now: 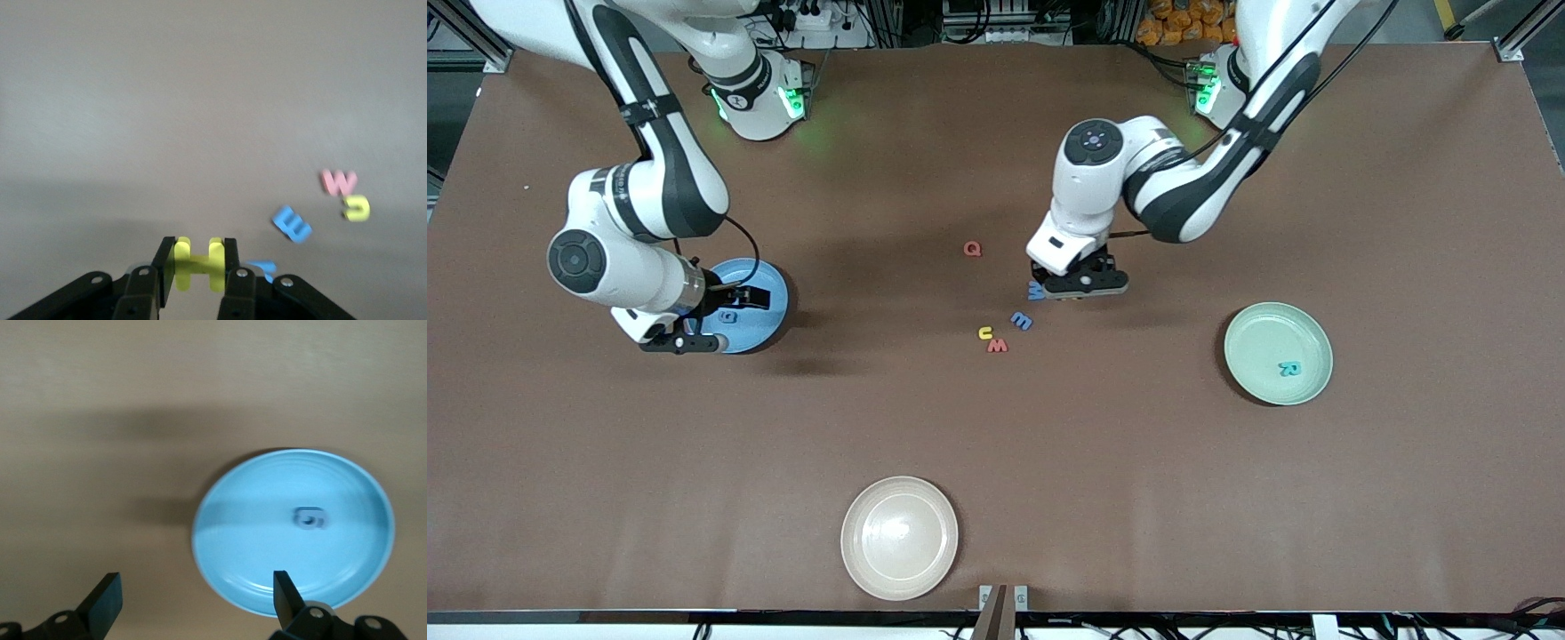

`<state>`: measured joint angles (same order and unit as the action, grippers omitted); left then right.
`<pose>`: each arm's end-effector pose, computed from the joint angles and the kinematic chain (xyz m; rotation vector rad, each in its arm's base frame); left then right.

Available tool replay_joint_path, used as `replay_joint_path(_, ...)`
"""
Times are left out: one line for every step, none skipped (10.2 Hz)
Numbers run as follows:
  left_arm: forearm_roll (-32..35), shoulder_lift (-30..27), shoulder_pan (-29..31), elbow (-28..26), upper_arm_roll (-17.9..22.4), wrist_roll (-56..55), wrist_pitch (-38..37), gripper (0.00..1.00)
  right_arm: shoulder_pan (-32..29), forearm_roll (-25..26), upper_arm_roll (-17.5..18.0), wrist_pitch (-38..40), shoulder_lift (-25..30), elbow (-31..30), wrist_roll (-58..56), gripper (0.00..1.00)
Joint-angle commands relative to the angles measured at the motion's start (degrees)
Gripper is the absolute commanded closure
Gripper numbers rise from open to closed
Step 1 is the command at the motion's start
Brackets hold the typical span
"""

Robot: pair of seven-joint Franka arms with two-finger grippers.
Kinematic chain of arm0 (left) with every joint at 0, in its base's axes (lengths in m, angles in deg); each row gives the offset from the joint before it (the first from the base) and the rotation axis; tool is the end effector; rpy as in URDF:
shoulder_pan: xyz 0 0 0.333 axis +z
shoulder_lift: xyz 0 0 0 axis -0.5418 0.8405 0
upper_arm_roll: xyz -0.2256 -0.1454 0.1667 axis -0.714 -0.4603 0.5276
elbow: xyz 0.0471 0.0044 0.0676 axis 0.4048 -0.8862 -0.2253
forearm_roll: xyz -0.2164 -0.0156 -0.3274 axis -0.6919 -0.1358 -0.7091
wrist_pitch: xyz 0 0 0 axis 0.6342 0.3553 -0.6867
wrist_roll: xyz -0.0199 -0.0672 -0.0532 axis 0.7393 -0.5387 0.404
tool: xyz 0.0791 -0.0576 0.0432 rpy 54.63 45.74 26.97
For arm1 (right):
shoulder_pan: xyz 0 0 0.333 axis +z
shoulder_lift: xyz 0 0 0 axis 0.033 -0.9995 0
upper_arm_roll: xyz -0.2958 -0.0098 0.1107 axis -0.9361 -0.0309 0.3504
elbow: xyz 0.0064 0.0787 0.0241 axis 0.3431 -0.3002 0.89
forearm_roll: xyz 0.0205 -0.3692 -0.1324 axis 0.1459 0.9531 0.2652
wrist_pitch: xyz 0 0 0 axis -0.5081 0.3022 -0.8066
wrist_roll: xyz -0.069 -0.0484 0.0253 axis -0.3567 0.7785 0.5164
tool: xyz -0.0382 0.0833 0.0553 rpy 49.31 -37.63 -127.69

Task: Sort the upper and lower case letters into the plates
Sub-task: 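Release the i on the blue plate while the left gripper carries H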

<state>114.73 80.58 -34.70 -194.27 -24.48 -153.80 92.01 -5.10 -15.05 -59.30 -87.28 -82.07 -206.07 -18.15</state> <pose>0.4694 -0.3870 0.3100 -3.1225 -0.1830 -0.2621 0.5449 0.0918 0.3036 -3.0453 0.0282 0.3179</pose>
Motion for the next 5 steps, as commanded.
replay_joint_path(-3.2,-4.3,7.0,-1.6,-1.1,8.3,-3.5,1.0,-0.3,-1.3,4.8,-0.2,0.7,1.3,6.2,0.0)
replay_joint_path(-3.4,-5.8,8.6,-1.7,-0.2,14.2,-5.7,1.0,-0.2,-1.3,7.0,-1.2,0.4,2.4,9.5,0.0)
replay_joint_path(-3.6,-7.3,8.7,-1.7,3.8,19.9,-8.3,1.0,0.0,-1.3,9.0,-2.9,-0.2,3.3,13.5,0.0)
replay_joint_path(-5.0,-7.8,9.0,-1.7,6.5,25.7,-8.8,1.0,1.3,-0.7,10.3,-3.8,-2.0,4.8,19.1,0.0)
replay_joint_path(-6.1,-8.4,9.1,-1.8,10.5,32.6,-8.9,1.0,4.0,-0.1,10.3,-3.8,-4.4,7.7,23.7,0.0)
